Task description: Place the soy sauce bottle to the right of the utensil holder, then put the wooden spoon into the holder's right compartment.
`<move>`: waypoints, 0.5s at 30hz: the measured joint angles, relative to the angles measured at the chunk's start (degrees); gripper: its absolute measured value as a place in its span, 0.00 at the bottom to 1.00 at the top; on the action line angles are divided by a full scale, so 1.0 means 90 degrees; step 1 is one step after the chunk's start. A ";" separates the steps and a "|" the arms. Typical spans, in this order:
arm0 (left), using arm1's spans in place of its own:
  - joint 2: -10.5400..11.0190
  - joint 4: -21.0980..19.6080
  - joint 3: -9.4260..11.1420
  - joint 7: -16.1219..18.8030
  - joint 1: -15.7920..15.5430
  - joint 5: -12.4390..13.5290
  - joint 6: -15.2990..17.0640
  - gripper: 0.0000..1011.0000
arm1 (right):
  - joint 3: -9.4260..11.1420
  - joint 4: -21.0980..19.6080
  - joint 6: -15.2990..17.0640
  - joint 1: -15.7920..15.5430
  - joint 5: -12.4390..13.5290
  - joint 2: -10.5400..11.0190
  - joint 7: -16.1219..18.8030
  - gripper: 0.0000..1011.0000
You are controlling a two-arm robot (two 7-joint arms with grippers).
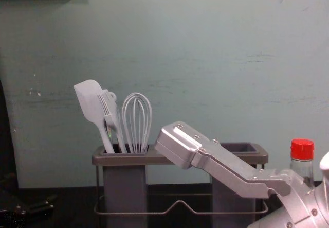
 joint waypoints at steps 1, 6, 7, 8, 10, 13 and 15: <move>0.0000 0.0000 0.0000 0.0000 0.0000 0.0000 0.0000 0.99 | 0.0000 0.0000 0.0000 0.0001 0.0000 0.0000 0.0000 0.83; 0.0000 0.0000 0.0000 0.0000 0.0000 0.0000 0.0000 0.99 | 0.0000 0.0000 0.0004 0.0002 0.0002 0.0000 0.0000 0.83; 0.0000 0.0000 0.0000 0.0000 0.0000 0.0000 0.0000 0.99 | 0.0000 0.0000 0.0005 0.0002 0.0003 0.0000 0.0001 0.83; 0.0000 0.0000 0.0000 0.0000 0.0000 0.0000 0.0000 0.99 | 0.0000 0.0000 0.0005 0.0002 0.0004 0.0000 0.0001 0.83; 0.0000 0.0000 0.0000 0.0000 0.0000 0.0000 0.0000 0.99 | 0.0000 -0.0001 0.0006 0.0002 0.0004 0.0000 0.0001 0.83; 0.0000 0.0000 0.0000 0.0000 0.0000 0.0000 0.0000 0.99 | 0.0000 0.0000 0.0006 0.0002 0.0006 0.0000 0.0001 0.83; 0.0000 0.0000 0.0000 0.0000 0.0000 0.0000 0.0000 0.99 | 0.0000 0.0000 0.0006 0.0002 0.0007 0.0000 0.0001 0.83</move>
